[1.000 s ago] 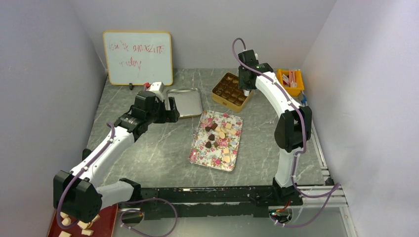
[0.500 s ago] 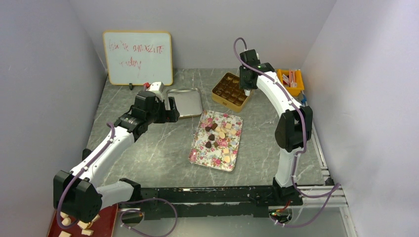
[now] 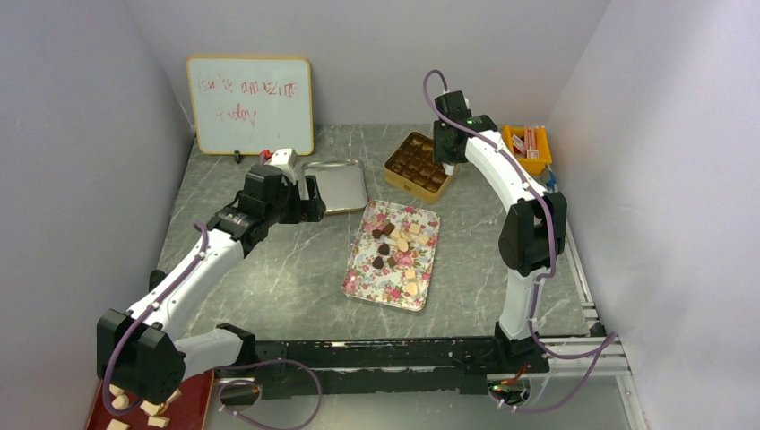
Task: Pack the chocolate
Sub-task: Place the fake chocolate in the packing box, then pick up the fake chocolate from the plate.
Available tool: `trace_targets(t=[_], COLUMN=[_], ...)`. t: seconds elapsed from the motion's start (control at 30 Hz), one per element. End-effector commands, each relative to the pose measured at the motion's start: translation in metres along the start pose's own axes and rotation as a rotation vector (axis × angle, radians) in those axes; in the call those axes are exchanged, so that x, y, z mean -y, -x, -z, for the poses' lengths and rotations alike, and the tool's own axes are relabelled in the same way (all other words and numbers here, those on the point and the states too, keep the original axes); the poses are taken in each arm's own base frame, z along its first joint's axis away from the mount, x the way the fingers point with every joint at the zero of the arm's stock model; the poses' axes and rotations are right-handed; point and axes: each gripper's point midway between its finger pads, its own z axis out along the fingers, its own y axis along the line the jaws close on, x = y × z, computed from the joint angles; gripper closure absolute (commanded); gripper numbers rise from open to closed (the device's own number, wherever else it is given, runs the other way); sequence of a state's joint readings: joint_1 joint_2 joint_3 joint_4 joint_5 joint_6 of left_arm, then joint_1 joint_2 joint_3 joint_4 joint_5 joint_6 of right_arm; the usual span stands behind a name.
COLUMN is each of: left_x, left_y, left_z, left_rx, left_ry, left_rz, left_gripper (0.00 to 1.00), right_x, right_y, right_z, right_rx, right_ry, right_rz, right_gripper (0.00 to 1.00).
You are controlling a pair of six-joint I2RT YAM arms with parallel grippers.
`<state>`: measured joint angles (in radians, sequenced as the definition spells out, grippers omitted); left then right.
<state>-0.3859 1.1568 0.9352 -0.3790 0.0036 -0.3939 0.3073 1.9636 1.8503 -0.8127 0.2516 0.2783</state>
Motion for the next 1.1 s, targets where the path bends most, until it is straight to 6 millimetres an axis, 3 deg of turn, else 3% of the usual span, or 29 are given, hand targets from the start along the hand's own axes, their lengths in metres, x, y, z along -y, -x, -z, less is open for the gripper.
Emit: trace_targets(t=[0.0, 0.3, 0.43, 0.6, 0.8, 1.07], left_x=[0.009, 0.009, 0.008, 0.007, 0.007, 0.009], left_y=[0.014, 0.012, 0.012, 0.011, 0.010, 0.011], left_z=[0.004, 0.004, 0.004, 0.004, 0.004, 0.003], left_rx=[0.050, 0.045, 0.046, 0.042, 0.040, 0.040], left_ry=[-0.029, -0.031, -0.025, -0.022, -0.026, -0.029], left_rz=[0.013, 0.013, 0.008, 0.007, 0.010, 0.008], left_gripper=[0.00, 0.00, 0.00, 0.00, 0.00, 0.00], right_x=[0.002, -0.002, -0.015, -0.039, -0.060, -0.053], right_y=[0.029, 0.045, 0.029, -0.010, -0.080, -0.166], right_z=[0.024, 0.063, 0.089, 0.136, 0.186, 0.218], right_rx=[0.108, 0.167, 0.167, 0.166, 0.103, -0.030], right_ry=[0.025, 0.058, 0.082, 0.140, 0.239, 0.271], right_rz=[-0.020, -0.015, 0.037, 0.117, 0.154, 0.174], right_gripper=[0.59, 0.75, 0.77, 0.78, 0.78, 0.77])
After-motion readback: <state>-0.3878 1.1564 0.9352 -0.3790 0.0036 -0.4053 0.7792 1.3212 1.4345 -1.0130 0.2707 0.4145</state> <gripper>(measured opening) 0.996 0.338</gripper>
